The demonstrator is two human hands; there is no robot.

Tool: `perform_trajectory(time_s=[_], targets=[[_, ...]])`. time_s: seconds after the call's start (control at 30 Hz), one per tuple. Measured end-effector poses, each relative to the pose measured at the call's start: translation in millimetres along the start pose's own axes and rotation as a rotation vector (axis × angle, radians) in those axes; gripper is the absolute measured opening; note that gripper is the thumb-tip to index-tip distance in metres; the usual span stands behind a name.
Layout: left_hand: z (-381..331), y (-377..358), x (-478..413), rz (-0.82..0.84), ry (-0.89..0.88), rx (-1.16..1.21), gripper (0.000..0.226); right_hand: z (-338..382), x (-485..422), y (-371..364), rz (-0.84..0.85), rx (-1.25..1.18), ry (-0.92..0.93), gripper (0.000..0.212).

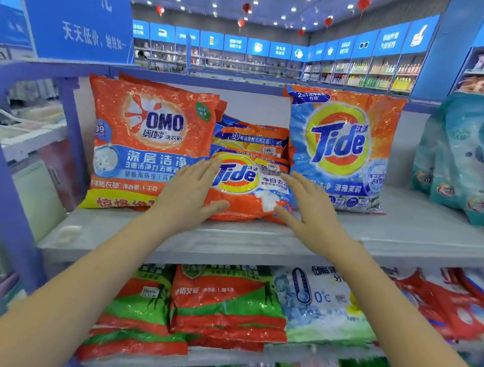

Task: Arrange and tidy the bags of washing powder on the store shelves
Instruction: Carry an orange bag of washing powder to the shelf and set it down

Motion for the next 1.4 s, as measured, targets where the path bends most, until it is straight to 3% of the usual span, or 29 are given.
perform_trajectory(time_s=[0.07,0.17,0.27,0.33,0.4,0.5,0.63,0.77,0.9,1.03,1.13,1.4], targets=[[2.8,19.8,16.3,-0.091,0.055,0.133,0.080,1.2,23.5,27.1,-0.118,-0.129,-0.040,0.069],[5.3,44.8,45.4,-0.239,0.144,0.319,0.070,-6.5,69.7,71.1,-0.304,-0.299,-0.160,0.042],[-4.2,65.8,82.4,-0.387,0.202,0.551,0.035,-26.3,121.9,105.0,-0.467,-0.387,-0.306,0.024],[-7.8,63.4,104.1,-0.430,0.248,0.665,0.017,-38.2,154.1,120.5,-0.540,-0.431,-0.382,0.014],[-13.3,47.2,119.9,-0.396,0.313,0.760,0.018,-47.0,184.4,134.6,-0.597,-0.436,-0.442,0.007],[-28.4,19.8,133.4,-0.319,0.403,0.884,0.019,-55.9,226.4,150.1,-0.683,-0.432,-0.540,0.019],[-68.6,-13.6,137.4,-0.201,0.443,0.990,0.010,-73.9,278.0,156.4,-0.778,-0.487,-0.685,0.019],[-129.3,-44.0,129.9,-0.049,0.407,1.093,0.017,-109.0,335.1,170.8,-0.857,-0.529,-0.853,0.054],[-207.9,-72.6,111.8,0.060,0.363,1.191,0.025,-147.5,387.9,212.0,-0.969,-0.471,-0.936,0.055],[-301.1,-109.6,90.9,0.160,0.331,1.303,0.025,-199.2,436.8,266.8,-1.085,-0.423,-0.963,0.031],[-386.7,-127.2,76.4,0.180,0.291,1.379,0.010,-245.3,466.7,312.9,-1.122,-0.412,-0.996,0.052],[-571.5,-172.8,44.8,0.243,0.255,1.418,0.023,-365.6,516.3,409.7,-1.090,-0.341,-1.055,0.067]])
Point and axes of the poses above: each hand's wrist, its own x-axis away from the middle knuckle, its own y-axis out of the back of the hand, z = x × y, the point moved 9 cm from there along -x, towards the middle knuckle, and after that the axes turned 12 degrees about -z, right-handed, at the moved point
